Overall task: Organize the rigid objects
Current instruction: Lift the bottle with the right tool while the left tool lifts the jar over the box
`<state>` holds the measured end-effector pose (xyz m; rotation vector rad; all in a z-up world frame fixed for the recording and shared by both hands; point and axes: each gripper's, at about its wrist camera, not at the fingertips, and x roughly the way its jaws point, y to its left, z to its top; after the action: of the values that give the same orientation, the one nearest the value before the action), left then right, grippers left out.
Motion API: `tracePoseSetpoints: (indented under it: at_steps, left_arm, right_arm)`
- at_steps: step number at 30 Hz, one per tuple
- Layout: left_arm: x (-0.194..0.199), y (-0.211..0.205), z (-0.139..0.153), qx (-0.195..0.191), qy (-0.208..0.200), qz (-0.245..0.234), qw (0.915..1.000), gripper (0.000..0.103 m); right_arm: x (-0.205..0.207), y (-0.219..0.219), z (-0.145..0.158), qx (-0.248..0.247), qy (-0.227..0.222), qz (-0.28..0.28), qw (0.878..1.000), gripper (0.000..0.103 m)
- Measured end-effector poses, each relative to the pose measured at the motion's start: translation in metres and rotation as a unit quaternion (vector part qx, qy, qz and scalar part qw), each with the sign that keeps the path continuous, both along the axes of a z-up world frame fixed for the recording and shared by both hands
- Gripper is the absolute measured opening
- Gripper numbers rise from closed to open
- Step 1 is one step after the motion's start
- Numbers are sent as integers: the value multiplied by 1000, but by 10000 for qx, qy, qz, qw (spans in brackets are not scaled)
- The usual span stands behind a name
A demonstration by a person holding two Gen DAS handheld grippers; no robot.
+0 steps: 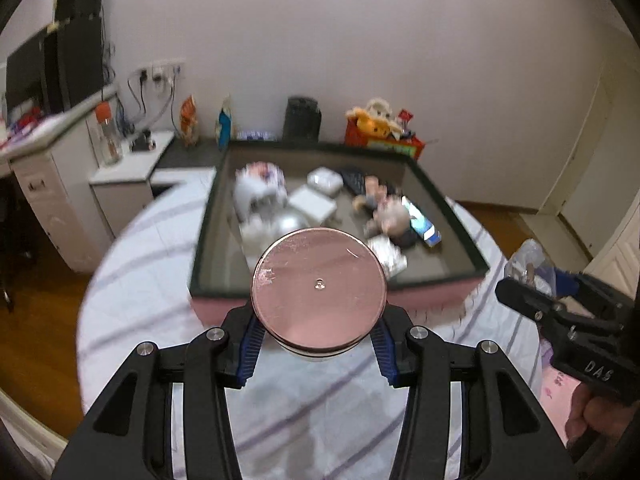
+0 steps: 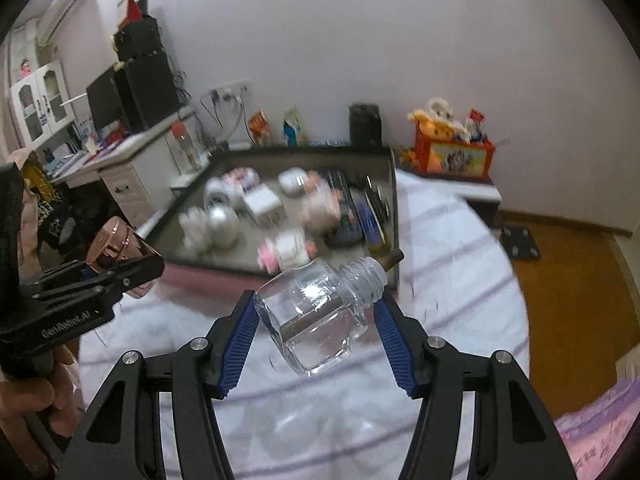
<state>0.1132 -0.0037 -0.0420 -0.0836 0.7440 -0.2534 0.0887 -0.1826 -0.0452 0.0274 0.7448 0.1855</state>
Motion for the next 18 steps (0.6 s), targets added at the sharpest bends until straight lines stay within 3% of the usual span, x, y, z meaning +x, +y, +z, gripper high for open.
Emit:
tracePoseSetpoints:
  at_steps: [10,13,18]
  left_arm:
    - [40,-10,51,76,-432,-5,9990,48]
    - [57,-19,49,77,-364,-81,9993,48]
    - [82,-39,21,140,-51,-205,9997,48]
  right_arm:
    - [46,10,56,-21,-301,255,9992,60]
    - [67,7,51,48,-141,238,9996,60]
    - [97,1,22,-32,260,159,9995,60]
